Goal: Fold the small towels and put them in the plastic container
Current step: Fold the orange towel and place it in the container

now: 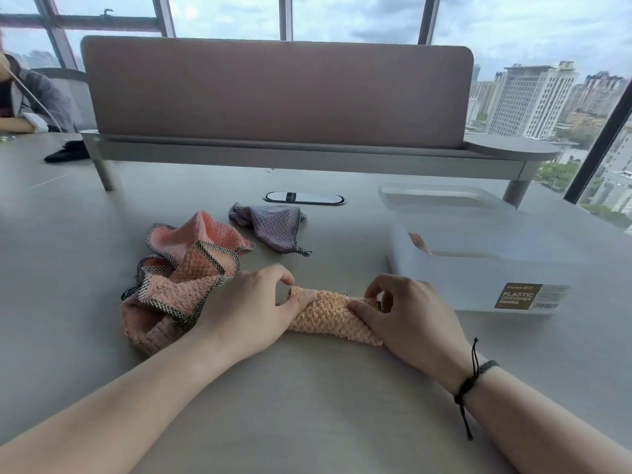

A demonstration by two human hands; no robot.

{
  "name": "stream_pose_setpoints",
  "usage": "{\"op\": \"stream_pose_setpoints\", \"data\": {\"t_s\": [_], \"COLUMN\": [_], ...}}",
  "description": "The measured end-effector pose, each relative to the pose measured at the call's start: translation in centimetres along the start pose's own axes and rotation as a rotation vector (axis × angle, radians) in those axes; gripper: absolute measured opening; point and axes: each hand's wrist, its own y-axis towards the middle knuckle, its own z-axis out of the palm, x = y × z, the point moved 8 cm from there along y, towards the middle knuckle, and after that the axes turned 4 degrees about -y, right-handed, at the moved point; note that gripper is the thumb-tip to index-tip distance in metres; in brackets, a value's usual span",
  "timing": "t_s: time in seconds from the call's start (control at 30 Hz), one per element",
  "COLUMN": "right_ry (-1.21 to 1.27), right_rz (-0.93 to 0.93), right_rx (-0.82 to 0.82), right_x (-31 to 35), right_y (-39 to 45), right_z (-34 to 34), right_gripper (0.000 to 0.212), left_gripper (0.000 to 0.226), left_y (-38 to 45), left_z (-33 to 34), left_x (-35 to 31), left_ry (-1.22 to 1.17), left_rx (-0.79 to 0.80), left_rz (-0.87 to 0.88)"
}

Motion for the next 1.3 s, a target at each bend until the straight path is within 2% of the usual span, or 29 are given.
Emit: {"op": "stream_pose_setpoints", "data": {"t_s": [0.13, 0.3, 0.47, 0.57, 0.73, 0.8, 0.87, 0.97, 1.03, 1.23, 1.3], "right_ry": [0.008, 0.06, 0.097, 0.181, 0.341, 0.411, 0.532, 0.817, 0.924, 1.021, 0.994], "right_rz": [-0.016, -0.062, -0.233, -0.306, -0.205, -0.137, -0.076, -0.025, -0.064, -0.158, -0.145], "right_rx": [0.029, 0.114, 0.202, 0.232, 0.193, 0.144, 0.179, 0.354, 0.404, 0.449, 0.436], "right_x": [0.2, 0.8, 3.0, 3.6, 2.8, 2.1, 1.7, 2.0, 2.5, 3.2, 3.1], "right_y": [0.0, -0.2, -1.5, -1.9, -1.4, -1.0, -0.7, -1.0, -1.3, -1.5, -1.6], "right_z": [-0.1, 0.2, 0.9, 1.3, 0.8, 0.3, 0.3, 1.4, 1.8, 1.7, 1.5], "right_gripper": [0.032, 0.039, 0.049, 0.054, 0.044, 0.04, 0.042, 0.039, 0.037, 0.044, 0.037], "left_gripper": [0.067, 0.078, 0.083, 0.086, 0.082, 0.076, 0.074, 0.071, 0.072, 0.071, 0.073], "left_y": [-0.2, -0.6, -0.7, -1.1, -1.0, -0.8, -0.5, -0.4, -0.5, -1.0, -0.9], "left_z": [-0.1, 0.0, 0.3, 1.1, 2.9, 3.2, 3.1, 2.8, 2.9, 3.2, 3.3], "left_x": [-0.6, -1.3, -1.3, -1.0, -1.2, -1.6, -2.0, -2.3, -2.2, -2.0, -2.1], "left_ry": [0.024, -0.116, -0.45, -0.736, -1.213, -1.375, -1.479, -1.515, -1.478, -1.299, -1.274], "left_rx": [0.009, -0.019, -0.028, -0.029, 0.096, 0.176, 0.228, 0.252, 0.246, 0.221, 0.208], "left_rz": [0.007, 0.002, -0.106, -0.223, -0.351, -0.367, -0.348, -0.323, -0.335, -0.301, -0.267]}}
